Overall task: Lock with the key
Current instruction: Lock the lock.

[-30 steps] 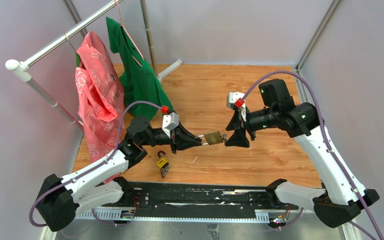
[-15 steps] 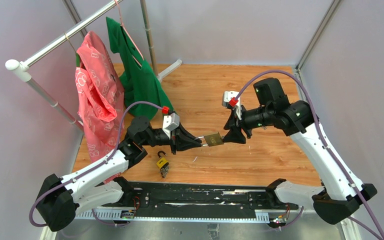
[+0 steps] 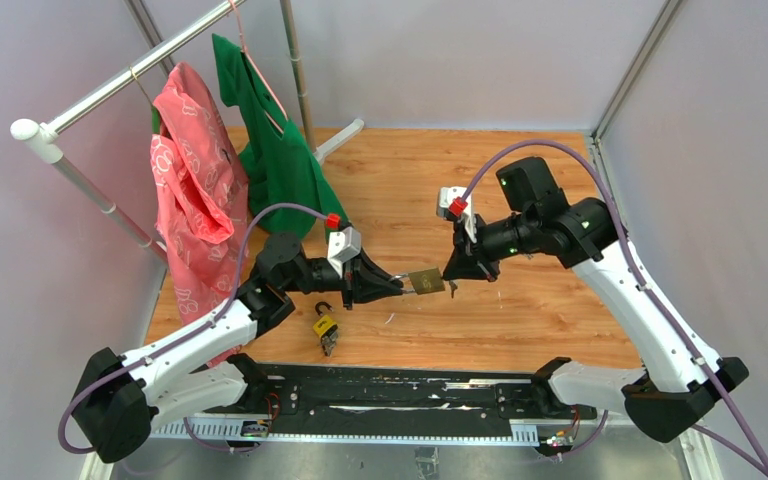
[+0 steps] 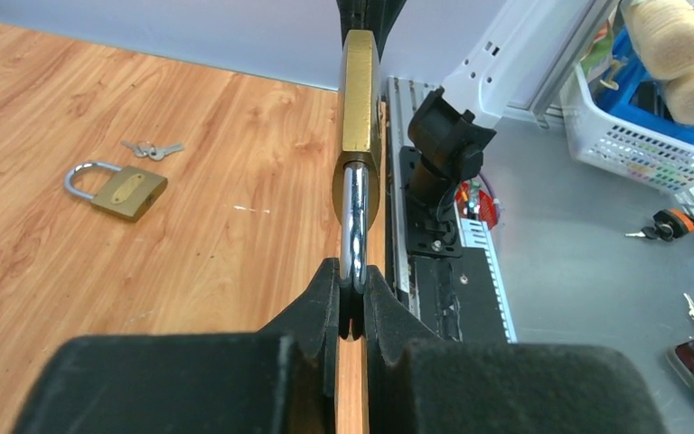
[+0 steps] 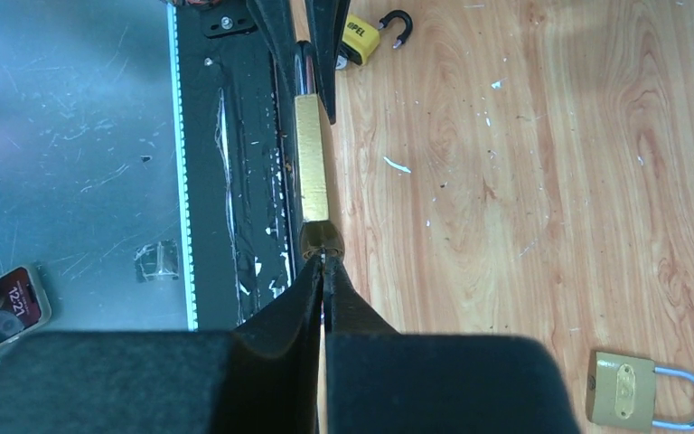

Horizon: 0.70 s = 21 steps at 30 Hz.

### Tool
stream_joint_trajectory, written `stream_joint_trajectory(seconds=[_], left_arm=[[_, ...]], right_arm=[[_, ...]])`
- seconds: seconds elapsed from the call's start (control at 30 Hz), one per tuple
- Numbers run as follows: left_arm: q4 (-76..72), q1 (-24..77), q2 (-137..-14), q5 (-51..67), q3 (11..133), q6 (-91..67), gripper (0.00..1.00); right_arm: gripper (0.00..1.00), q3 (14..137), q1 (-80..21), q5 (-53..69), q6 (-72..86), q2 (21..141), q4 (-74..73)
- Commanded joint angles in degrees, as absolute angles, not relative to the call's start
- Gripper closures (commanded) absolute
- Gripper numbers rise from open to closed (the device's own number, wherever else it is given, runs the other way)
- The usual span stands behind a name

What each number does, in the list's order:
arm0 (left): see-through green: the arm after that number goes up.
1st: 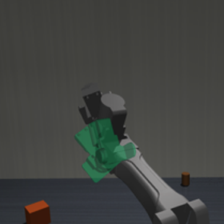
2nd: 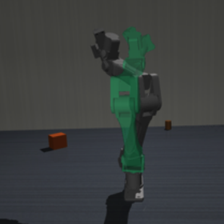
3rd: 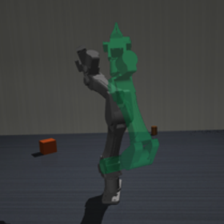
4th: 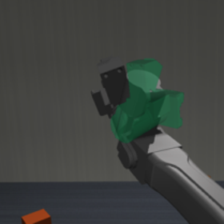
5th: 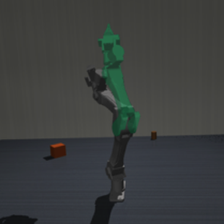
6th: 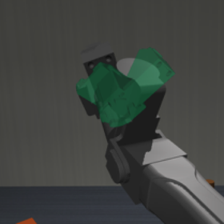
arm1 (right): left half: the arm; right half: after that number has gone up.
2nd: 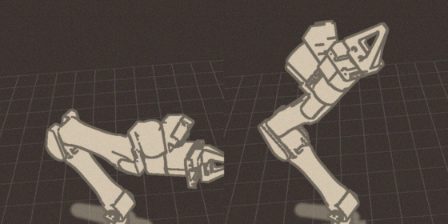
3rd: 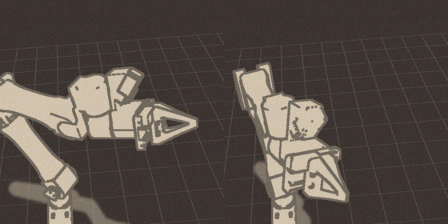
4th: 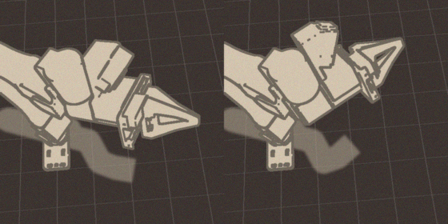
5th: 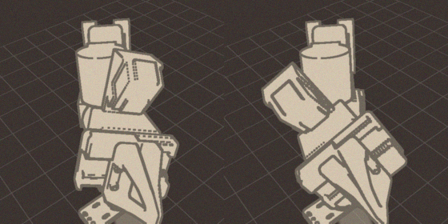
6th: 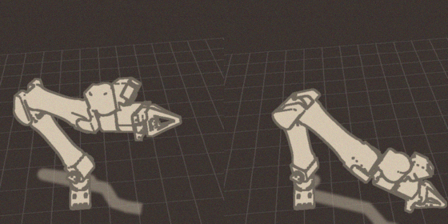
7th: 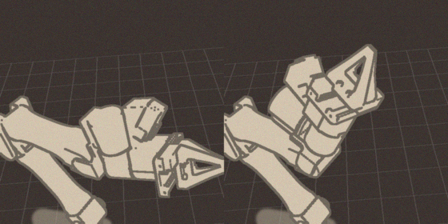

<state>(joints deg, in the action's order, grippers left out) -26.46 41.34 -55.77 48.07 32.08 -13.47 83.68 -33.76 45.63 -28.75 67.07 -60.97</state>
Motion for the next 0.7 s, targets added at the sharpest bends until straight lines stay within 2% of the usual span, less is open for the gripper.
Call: stream_joint_trajectory(seconds=[0.0, 0.2, 0.37, 0.47, 0.6, 0.67], left_arm=[[-24.9, 41.4, -53.5, 47.8, 35.0, -8.2, 1.00], [-12.2, 33.7, -51.2, 46.0, 34.9, -1.5, 1.00], [-4.9, 32.3, -47.8, 43.8, 34.6, 4.6, 1.00], [-7.1, 32.3, -46.0, 37.0, 31.9, -2.2, 1.00], [-15.2, 32.3, -43.2, 27.0, 26.9, -12.8, 1.00], [-15.3, 32.3, -41.9, 23.8, 25.6, -15.3, 1.00]], right_arm=[[1.00, 84.6, -34.3, 39.0, -28.6, 65.4, -63.0], [1.00, 82.1, -31.2, 30.6, -25.5, 60.5, -61.8], [1.00, 78.7, -27.3, 24.4, -20.8, 58.4, -56.4], [1.00, 68.8, -25.1, 15.0, -3.1, 58.3, -38.8], [1.00, 46.2, -24.9, 19.8, 24.4, 57.4, -7.0], [1.00, 40.8, -24.9, 14.0, 31.1, 55.2, -3.4]])
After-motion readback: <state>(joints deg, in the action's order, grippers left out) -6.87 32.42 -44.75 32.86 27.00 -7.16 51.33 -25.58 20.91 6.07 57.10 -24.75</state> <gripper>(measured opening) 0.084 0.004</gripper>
